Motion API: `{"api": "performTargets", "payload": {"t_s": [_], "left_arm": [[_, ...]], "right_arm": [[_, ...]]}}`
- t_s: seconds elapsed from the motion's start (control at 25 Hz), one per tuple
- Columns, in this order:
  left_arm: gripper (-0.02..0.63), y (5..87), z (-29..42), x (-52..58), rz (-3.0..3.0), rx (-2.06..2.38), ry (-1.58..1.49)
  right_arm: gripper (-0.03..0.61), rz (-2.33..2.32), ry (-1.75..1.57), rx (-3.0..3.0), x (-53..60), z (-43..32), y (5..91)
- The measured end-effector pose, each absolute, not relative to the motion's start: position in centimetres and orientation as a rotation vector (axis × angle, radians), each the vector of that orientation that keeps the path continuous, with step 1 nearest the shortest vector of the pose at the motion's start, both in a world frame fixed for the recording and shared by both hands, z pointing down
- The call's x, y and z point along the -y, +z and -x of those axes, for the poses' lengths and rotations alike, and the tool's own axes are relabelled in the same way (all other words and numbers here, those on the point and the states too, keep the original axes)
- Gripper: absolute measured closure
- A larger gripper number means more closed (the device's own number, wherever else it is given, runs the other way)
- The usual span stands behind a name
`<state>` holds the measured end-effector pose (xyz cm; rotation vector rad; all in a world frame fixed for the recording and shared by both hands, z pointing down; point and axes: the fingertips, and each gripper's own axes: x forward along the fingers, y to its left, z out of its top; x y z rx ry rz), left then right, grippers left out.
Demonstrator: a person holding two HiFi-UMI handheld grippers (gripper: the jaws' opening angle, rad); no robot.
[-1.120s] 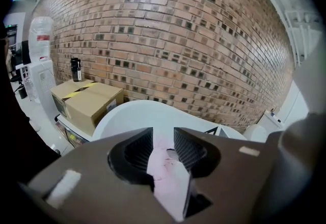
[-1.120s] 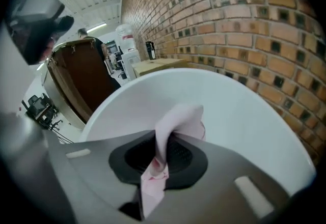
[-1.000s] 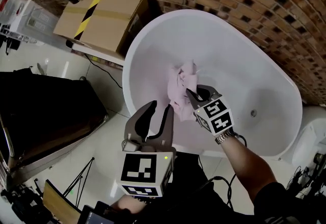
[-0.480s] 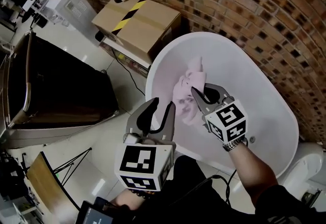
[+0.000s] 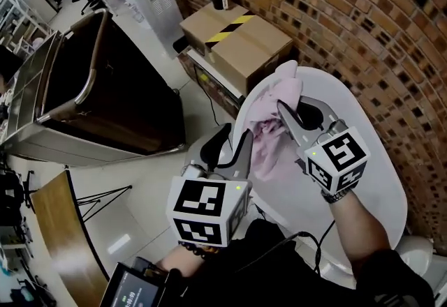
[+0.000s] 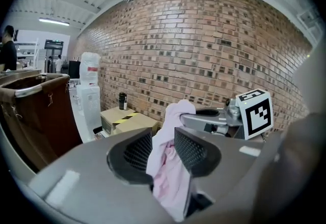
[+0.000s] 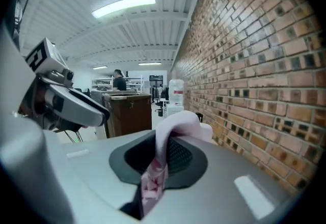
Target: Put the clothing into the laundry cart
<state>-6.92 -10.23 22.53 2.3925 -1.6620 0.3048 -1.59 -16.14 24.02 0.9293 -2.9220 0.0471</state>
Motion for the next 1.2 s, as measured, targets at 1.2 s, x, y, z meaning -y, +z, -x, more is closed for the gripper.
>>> {"api": "performTargets", "payload": {"t_s": [1.2], "left_arm": [[0.491, 12.6, 29.9, 1.5, -2.094, 2.044, 0.164]], "right_arm": [[0.541, -0.375, -0.42, 3.194, 8.9, 29.1, -6.6]]}}
